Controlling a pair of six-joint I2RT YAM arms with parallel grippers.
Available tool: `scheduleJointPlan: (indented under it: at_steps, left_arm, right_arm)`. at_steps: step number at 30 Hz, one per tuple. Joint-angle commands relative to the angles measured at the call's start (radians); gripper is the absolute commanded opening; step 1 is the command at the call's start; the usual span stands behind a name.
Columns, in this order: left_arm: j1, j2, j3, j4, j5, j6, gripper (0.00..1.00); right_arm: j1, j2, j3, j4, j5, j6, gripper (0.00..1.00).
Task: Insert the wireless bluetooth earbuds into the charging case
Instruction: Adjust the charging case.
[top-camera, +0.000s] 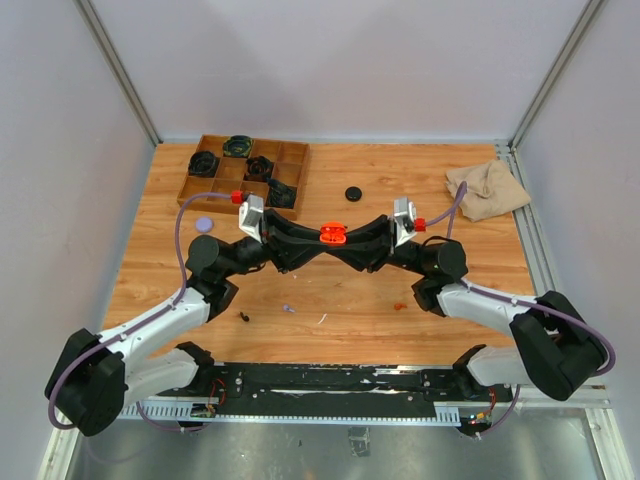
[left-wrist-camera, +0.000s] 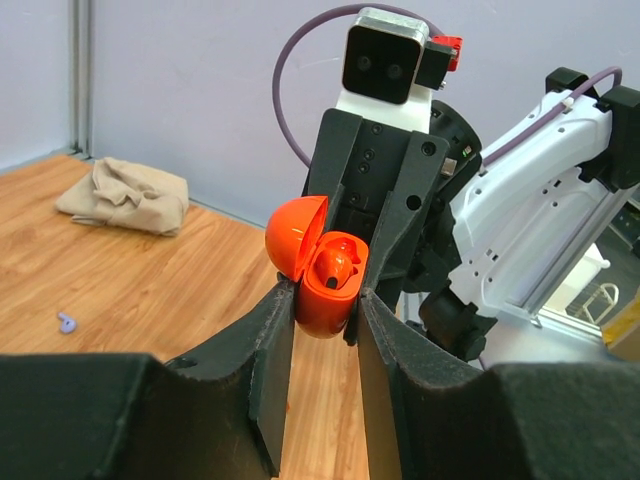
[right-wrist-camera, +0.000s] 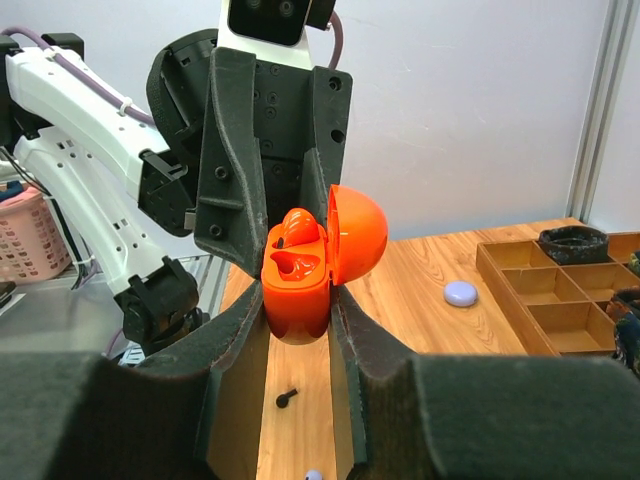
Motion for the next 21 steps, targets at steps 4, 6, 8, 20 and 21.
scheduleJointPlan:
  at_steps: [4,6,8,20,21]
  left_arm:
    - [-0.006,0.015,-0.025,0.059,0.044,-0.024,0.25]
    - [-0.006,0.01,-0.029,0.059,0.041,-0.02,0.19]
    - [-0.006,0.002,-0.035,0.057,0.037,-0.015,0.15]
    - [-0.005,-0.036,-0.049,0.034,0.019,0.004,0.09]
    - [-0.005,-0.035,-0.05,0.034,0.019,0.003,0.09]
  right_arm:
    - [0.019,0.008,0.043,0.051,-0.03,0.013,0.08]
    - [0.019,0.003,0.037,0.05,-0.023,0.005,0.1]
    - [0.018,-0.004,0.032,0.046,-0.02,0.0,0.12]
    - [-0.053,-0.067,-0.008,0.028,-0.026,0.02,0.33]
    - [-0.054,-0.07,-0.008,0.023,-0.028,0.019,0.33]
